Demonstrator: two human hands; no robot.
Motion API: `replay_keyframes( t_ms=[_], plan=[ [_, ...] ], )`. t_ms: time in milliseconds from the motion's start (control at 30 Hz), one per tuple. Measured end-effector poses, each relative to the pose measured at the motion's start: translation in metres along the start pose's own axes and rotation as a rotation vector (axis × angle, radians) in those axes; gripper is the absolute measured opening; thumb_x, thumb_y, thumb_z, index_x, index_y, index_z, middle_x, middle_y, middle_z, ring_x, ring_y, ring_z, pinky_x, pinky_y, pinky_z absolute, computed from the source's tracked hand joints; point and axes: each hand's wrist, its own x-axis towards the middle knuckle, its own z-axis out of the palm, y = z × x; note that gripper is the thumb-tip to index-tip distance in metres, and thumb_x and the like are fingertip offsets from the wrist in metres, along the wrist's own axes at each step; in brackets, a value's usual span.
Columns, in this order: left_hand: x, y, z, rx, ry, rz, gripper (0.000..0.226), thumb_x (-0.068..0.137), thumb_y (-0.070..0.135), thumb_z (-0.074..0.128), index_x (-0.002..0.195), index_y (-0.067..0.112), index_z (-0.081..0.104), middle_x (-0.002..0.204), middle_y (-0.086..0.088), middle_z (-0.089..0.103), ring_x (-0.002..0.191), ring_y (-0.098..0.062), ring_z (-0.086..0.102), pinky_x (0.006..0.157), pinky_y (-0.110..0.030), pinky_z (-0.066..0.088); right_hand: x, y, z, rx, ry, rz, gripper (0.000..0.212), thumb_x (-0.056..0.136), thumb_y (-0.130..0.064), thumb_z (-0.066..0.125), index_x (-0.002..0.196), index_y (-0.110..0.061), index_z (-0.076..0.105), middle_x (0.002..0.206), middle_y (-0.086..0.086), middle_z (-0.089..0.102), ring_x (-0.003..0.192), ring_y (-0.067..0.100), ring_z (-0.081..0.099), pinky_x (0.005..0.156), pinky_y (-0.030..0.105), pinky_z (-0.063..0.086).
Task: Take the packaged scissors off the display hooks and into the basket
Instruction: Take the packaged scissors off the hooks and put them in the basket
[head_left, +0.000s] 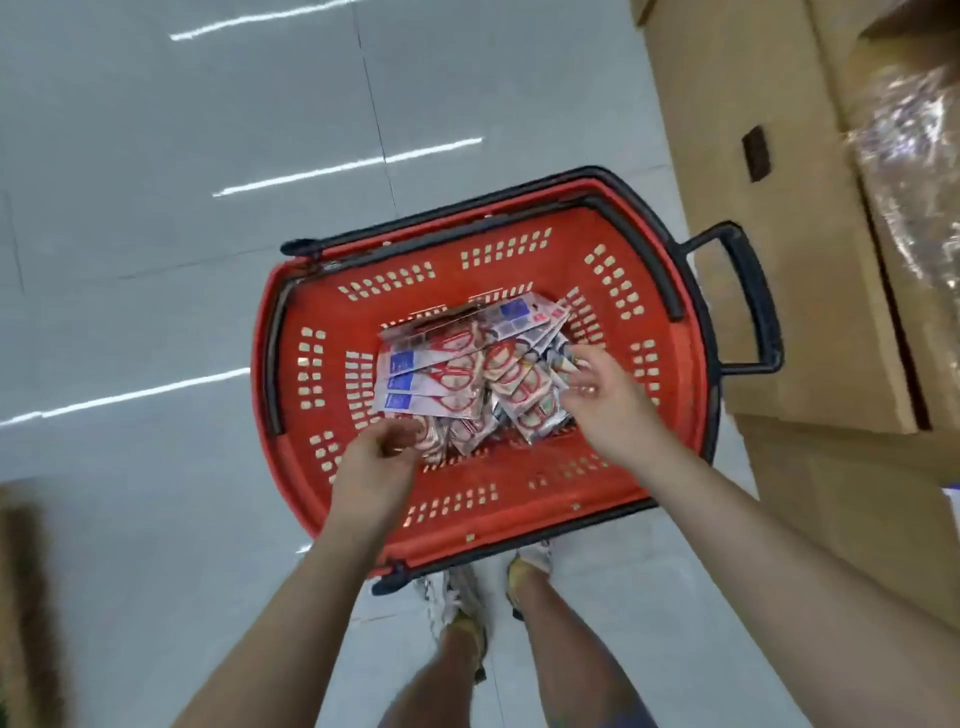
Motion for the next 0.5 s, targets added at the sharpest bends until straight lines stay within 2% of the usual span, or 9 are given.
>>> replay_keyframes(
  t_ms=[133,233,267,300,333,367,400,433,500],
  plan=[
    [0.077,-0.036,0.044,0.087,-0.078,-0.072,0.034,0.091,0.01,0.065,0.124,0.017,0.062,0.112,-0.002,0.067,0.08,-0.017,0.06,0.067,-0.026,0.044,0.079,0.036,0.056,-0.069,-0.11,0.044,0.054,0.095,-0.014,0.059,0.143,-0.029,0.041,0.123,0.004,0.054,0.078,0.018,0.056,0.061,0.025,0.042],
    [0.136,-0.063,0.069,0.181,-0.088,-0.084,0.05,0.089,0.017,0.065,0.137,0.018,0.051,0.119,-0.009,0.067,0.091,-0.025,0.063,0.079,-0.028,0.049,0.131,0.053,0.096,-0.145,-0.164,0.012,0.066,0.091,-0.016,0.063,0.149,-0.029,0.034,0.105,0.006,0.061,0.073,0.02,0.056,0.064,0.028,0.043],
    [0.155,-0.073,0.075,0.188,-0.088,-0.106,0.055,0.089,0.019,0.065,0.141,0.019,0.048,0.121,-0.011,0.068,0.098,-0.028,0.065,0.087,-0.031,0.051,0.147,0.055,0.109,-0.264,-0.194,-0.056,0.077,0.089,-0.022,0.068,0.153,-0.032,0.026,0.113,0.008,0.06,0.087,0.023,0.06,0.074,0.029,0.046],
    [0.171,-0.082,0.081,0.202,-0.097,-0.124,0.06,0.089,0.023,0.065,0.144,0.021,0.043,0.123,-0.012,0.067,0.106,-0.03,0.065,0.094,-0.036,0.051,0.162,0.056,0.122,-0.462,-0.231,-0.138,0.091,0.085,-0.034,0.073,0.155,-0.036,0.015,0.137,0.013,0.05,0.117,0.029,0.055,0.092,0.034,0.045],
    [0.186,-0.091,0.085,0.218,-0.11,-0.14,0.065,0.089,0.026,0.065,0.147,0.023,0.037,0.126,-0.013,0.066,0.112,-0.032,0.064,0.097,-0.04,0.051,0.175,0.056,0.135,-0.681,-0.269,-0.217,0.105,0.079,-0.047,0.077,0.155,-0.041,0.004,0.159,0.011,0.024,0.143,0.032,0.03,0.111,0.045,0.034],
    [0.199,-0.098,0.09,0.229,-0.116,-0.157,0.068,0.089,0.027,0.063,0.149,0.025,0.031,0.128,-0.013,0.064,0.114,-0.035,0.062,0.098,-0.043,0.051,0.186,0.055,0.147,-0.848,-0.314,-0.266,0.117,0.073,-0.056,0.078,0.153,-0.044,-0.005,0.166,0.006,-0.004,0.152,0.032,0.001,0.118,0.055,0.018],
    [0.209,-0.105,0.095,0.225,-0.112,-0.178,0.068,0.09,0.027,0.061,0.149,0.026,0.028,0.127,-0.013,0.063,0.114,-0.036,0.062,0.097,-0.044,0.051,0.196,0.056,0.161,-0.963,-0.368,-0.278,0.125,0.068,-0.059,0.08,0.152,-0.046,-0.012,0.164,0.002,-0.022,0.151,0.031,-0.019,0.118,0.06,0.007],
    [0.218,-0.111,0.099,0.204,-0.096,-0.198,0.066,0.09,0.026,0.059,0.148,0.028,0.027,0.127,-0.013,0.063,0.113,-0.037,0.061,0.097,-0.044,0.05,0.205,0.058,0.173,-1.038,-0.411,-0.274,0.131,0.065,-0.059,0.082,0.15,-0.046,-0.017,0.16,0.001,-0.032,0.147,0.031,-0.03,0.117,0.063,0.002],
    [0.228,-0.12,0.105,0.12,-0.013,-0.234,0.058,0.091,0.028,0.057,0.144,0.026,0.032,0.128,-0.012,0.064,0.114,-0.038,0.061,0.098,-0.043,0.05,0.217,0.067,0.199,-1.148,-0.453,-0.244,0.134,0.067,-0.049,0.084,0.149,-0.045,-0.022,0.157,0.002,-0.039,0.144,0.035,-0.035,0.115,0.067,0.001]
  ],
)
